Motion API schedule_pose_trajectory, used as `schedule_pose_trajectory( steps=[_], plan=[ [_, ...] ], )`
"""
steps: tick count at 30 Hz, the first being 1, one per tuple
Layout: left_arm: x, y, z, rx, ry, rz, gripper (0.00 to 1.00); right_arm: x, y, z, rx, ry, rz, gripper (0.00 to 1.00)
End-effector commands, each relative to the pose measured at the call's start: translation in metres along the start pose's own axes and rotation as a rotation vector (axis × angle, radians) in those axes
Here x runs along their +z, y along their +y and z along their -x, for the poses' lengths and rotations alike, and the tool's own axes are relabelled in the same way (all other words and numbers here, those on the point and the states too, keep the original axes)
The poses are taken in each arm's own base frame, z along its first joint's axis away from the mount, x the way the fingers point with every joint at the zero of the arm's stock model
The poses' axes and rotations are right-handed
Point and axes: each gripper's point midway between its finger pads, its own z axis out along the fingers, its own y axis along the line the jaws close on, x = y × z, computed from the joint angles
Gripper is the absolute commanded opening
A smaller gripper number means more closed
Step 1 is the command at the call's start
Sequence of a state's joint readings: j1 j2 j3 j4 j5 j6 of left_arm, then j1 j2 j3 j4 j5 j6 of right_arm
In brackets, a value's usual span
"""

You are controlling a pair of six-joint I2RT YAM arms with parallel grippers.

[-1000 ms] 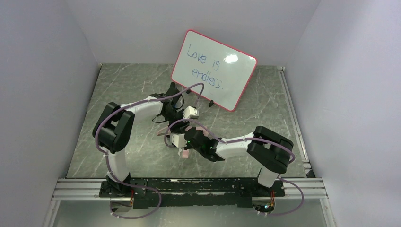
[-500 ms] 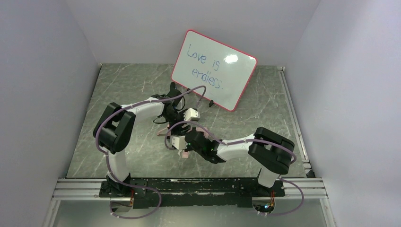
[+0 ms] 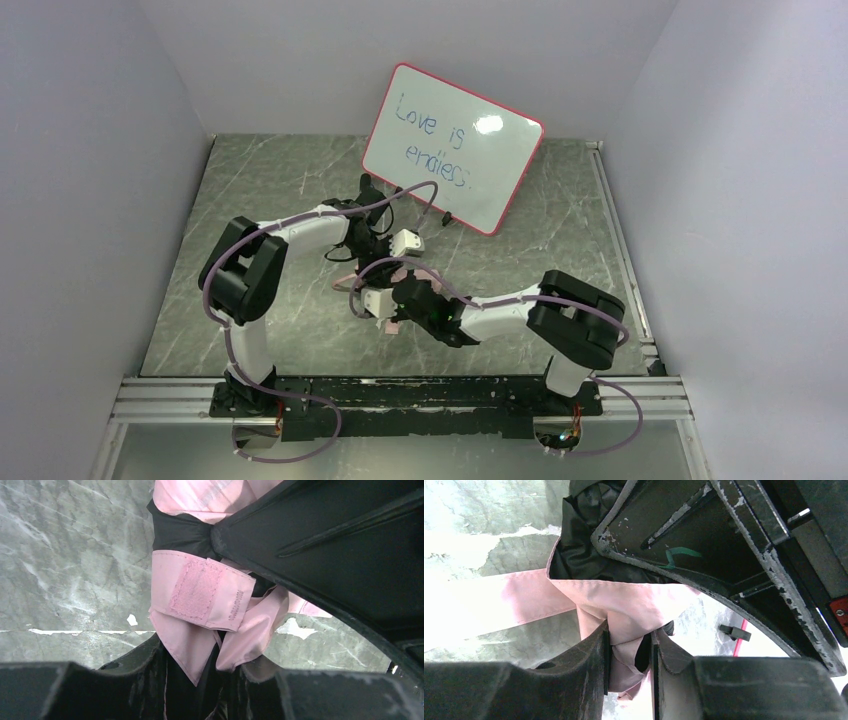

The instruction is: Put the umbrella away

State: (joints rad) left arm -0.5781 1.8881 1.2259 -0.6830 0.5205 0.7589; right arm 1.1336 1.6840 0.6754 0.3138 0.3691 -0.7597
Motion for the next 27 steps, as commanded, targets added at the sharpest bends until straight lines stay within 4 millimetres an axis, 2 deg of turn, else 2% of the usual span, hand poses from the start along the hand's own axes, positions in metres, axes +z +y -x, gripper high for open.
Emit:
schedule_pose_trajectory(
  steps=[1, 2, 7, 9, 12, 16, 21, 24, 27],
  plan=[
    [0.015, 0.024, -0.014, 0.009, 0.054, 0.076, 0.09, -0.018, 0.088, -0.05, -0.034, 0.124, 0.322, 0.3],
    [0.016, 0.022, -0.015, 0.013, 0.056, 0.072, 0.09, -0.019, 0.086, -0.047, -0.026, 0.115, 0.314, 0.33],
    [0.018, 0.021, -0.02, 0.016, 0.068, 0.084, 0.05, -0.025, 0.063, -0.028, 0.032, 0.054, 0.241, 0.63],
    [0.019, 0.021, -0.022, 0.011, 0.078, 0.087, 0.05, -0.031, 0.049, -0.016, 0.072, 0.013, 0.2, 0.69],
    [0.022, 0.022, -0.026, 0.007, 0.095, 0.098, 0.05, -0.046, 0.025, 0.003, 0.16, -0.07, 0.128, 0.71],
    [0.022, 0.025, -0.03, -0.005, 0.112, 0.123, 0.05, -0.081, -0.013, 0.025, 0.425, -0.207, 0.001, 0.71],
    [0.023, 0.029, -0.033, -0.042, 0.114, 0.158, 0.05, -0.125, -0.044, 0.026, 0.909, -0.32, -0.128, 0.68],
    [0.023, 0.029, -0.035, -0.063, 0.122, 0.165, 0.05, -0.145, -0.053, 0.019, 1.179, -0.341, -0.168, 0.67],
    [0.023, 0.026, -0.038, -0.067, 0.141, 0.171, 0.05, -0.155, -0.053, 0.016, 1.361, -0.355, -0.165, 0.68]
  ],
)
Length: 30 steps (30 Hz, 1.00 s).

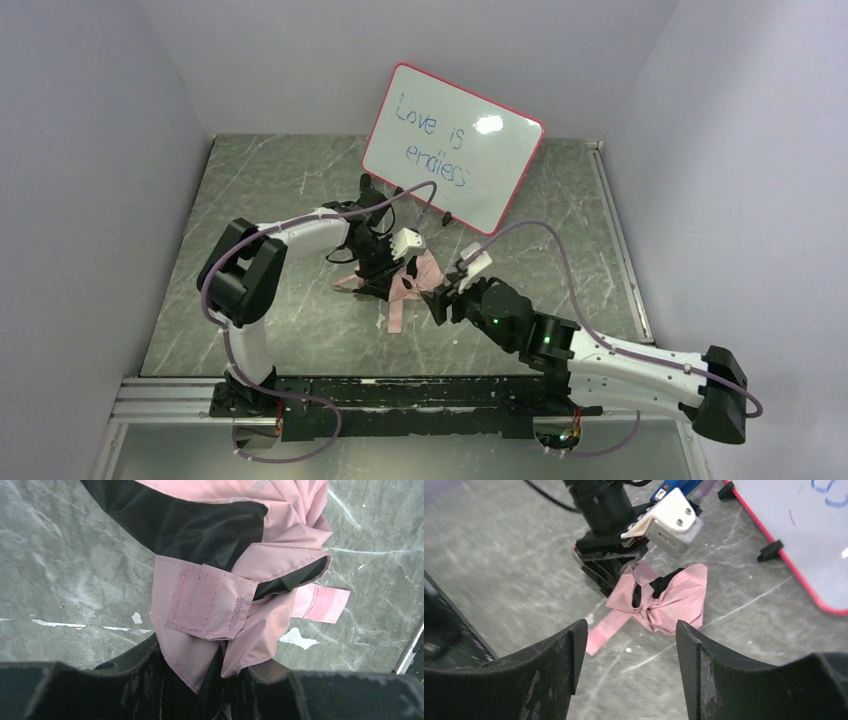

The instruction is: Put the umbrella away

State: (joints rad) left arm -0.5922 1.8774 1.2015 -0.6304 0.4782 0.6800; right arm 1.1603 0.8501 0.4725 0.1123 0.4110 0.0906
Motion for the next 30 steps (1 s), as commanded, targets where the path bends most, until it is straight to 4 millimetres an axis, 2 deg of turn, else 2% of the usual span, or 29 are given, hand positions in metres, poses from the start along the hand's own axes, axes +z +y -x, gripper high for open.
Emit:
schedule_pose_trajectory(
  steps=[1, 6, 10, 13, 15, 19, 21, 25, 30],
  plan=[
    [0.021, 0.023, -0.037, -0.013, 0.136, 0.134, 0.05, -0.015, -0.007, -0.015, 0.401, 0.033, -0.105, 0.69],
    [0.015, 0.019, -0.035, -0.009, 0.122, 0.177, 0.05, -0.019, -0.007, -0.027, 0.629, -0.002, -0.118, 0.69],
    [0.012, 0.016, -0.032, 0.018, 0.125, 0.205, 0.05, -0.018, -0.005, -0.045, 0.675, 0.025, -0.129, 0.68],
    [0.011, 0.019, -0.038, 0.056, 0.166, 0.284, 0.05, -0.018, -0.003, -0.054, 0.707, 0.063, -0.139, 0.68],
    [0.01, 0.02, -0.041, 0.079, 0.184, 0.33, 0.05, -0.021, -0.004, -0.068, 0.731, 0.104, -0.164, 0.68],
    [0.009, 0.025, -0.043, 0.066, 0.199, 0.385, 0.05, -0.022, 0.004, -0.089, 0.862, 0.143, -0.157, 0.68],
    [0.01, 0.024, -0.043, 0.064, 0.201, 0.393, 0.05, -0.019, 0.011, -0.093, 0.936, 0.138, -0.135, 0.67],
    [0.007, 0.025, -0.045, 0.061, 0.208, 0.444, 0.05, -0.015, 0.014, -0.106, 0.945, 0.167, -0.148, 0.66],
    [0.006, 0.02, -0.049, 0.074, 0.214, 0.462, 0.05, -0.008, 0.014, -0.109, 0.837, 0.17, -0.153, 0.65]
  ],
)
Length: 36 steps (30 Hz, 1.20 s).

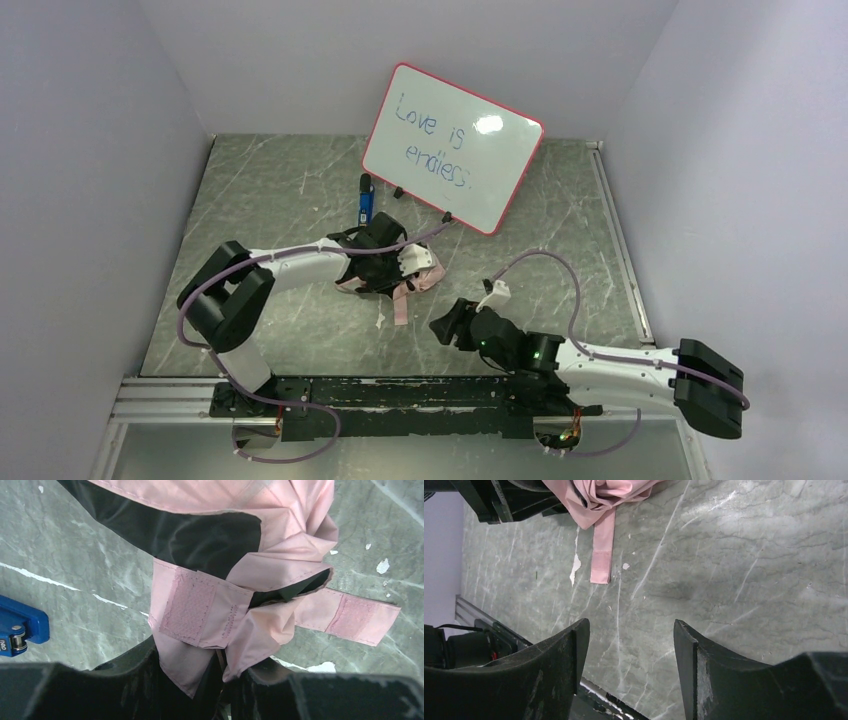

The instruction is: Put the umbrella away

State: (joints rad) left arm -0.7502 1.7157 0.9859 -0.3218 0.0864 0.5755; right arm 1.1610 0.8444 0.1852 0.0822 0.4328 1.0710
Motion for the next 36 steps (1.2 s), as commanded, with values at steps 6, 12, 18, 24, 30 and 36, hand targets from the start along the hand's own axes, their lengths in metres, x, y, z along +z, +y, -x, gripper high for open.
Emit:
schedule_pose_trajectory(
  steps=[6, 12, 18, 24, 30, 36],
  plan=[
    [0.016, -0.006, -0.058, -0.011, 0.216, 0.051, 0.05, 0.008, 0.035, 0.011, -0.21, -0.126, 0.068, 0.65],
    [0.021, -0.01, -0.062, -0.013, 0.233, 0.037, 0.05, 0.025, 0.048, -0.004, -0.493, -0.194, 0.016, 0.7],
    [0.018, -0.012, -0.06, -0.011, 0.211, 0.034, 0.05, 0.057, 0.052, -0.023, -0.645, -0.168, -0.092, 0.74],
    [0.017, -0.014, -0.058, -0.007, 0.196, 0.032, 0.05, 0.078, 0.041, -0.038, -0.697, -0.134, -0.19, 0.75],
    [0.019, -0.014, -0.058, -0.008, 0.201, 0.029, 0.05, 0.086, 0.021, -0.043, -0.655, -0.092, -0.268, 0.72],
    [0.02, -0.014, -0.059, -0.007, 0.207, 0.03, 0.05, 0.094, 0.005, -0.043, -0.633, -0.041, -0.298, 0.7]
  ],
)
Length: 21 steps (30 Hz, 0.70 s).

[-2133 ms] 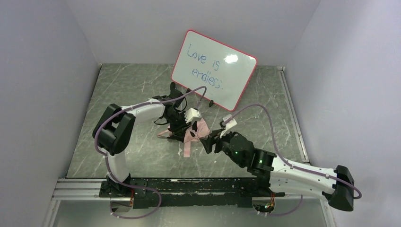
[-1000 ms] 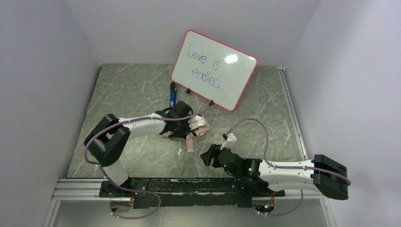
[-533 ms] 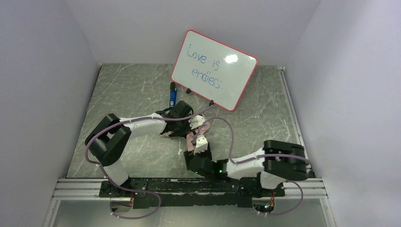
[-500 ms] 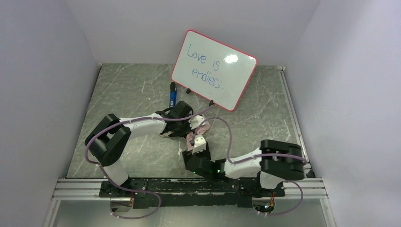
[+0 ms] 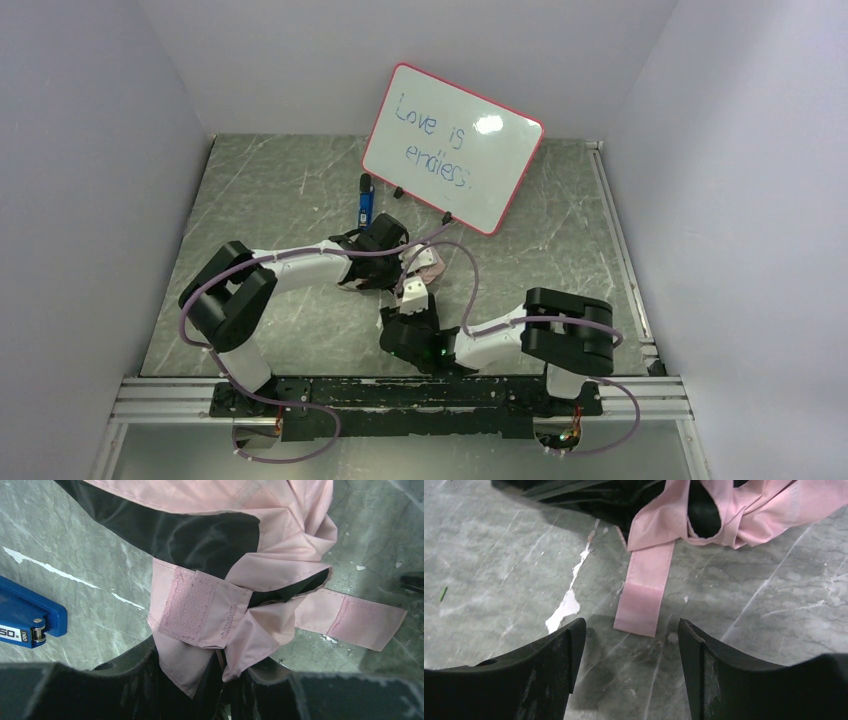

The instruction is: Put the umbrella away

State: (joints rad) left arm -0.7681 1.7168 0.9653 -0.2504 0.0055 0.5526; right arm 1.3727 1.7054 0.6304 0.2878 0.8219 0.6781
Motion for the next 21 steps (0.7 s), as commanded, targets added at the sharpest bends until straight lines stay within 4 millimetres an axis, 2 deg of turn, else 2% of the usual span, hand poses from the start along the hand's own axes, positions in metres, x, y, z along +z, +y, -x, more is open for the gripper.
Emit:
schedule_pose_trajectory(
  steps=[1, 7, 13, 18, 21],
  plan=[
    [0.015, -0.025, -0.062, 0.007, 0.212, -0.055, 0.05, 0.01, -0.022, -0.03, -0.03, 0.102, -0.064, 0.7],
    [0.016, -0.024, -0.063, 0.007, 0.219, -0.054, 0.05, 0.015, -0.029, -0.041, -0.069, 0.147, -0.094, 0.63],
    [0.016, -0.025, -0.064, 0.006, 0.22, -0.055, 0.05, 0.016, -0.038, -0.054, -0.057, 0.193, -0.118, 0.5],
    [0.017, -0.024, -0.064, 0.006, 0.222, -0.053, 0.05, 0.017, -0.045, -0.065, -0.052, 0.238, -0.12, 0.37],
    [0.017, -0.024, -0.065, 0.005, 0.225, -0.052, 0.05, 0.017, -0.047, -0.068, -0.044, 0.251, -0.111, 0.24]
  ],
)
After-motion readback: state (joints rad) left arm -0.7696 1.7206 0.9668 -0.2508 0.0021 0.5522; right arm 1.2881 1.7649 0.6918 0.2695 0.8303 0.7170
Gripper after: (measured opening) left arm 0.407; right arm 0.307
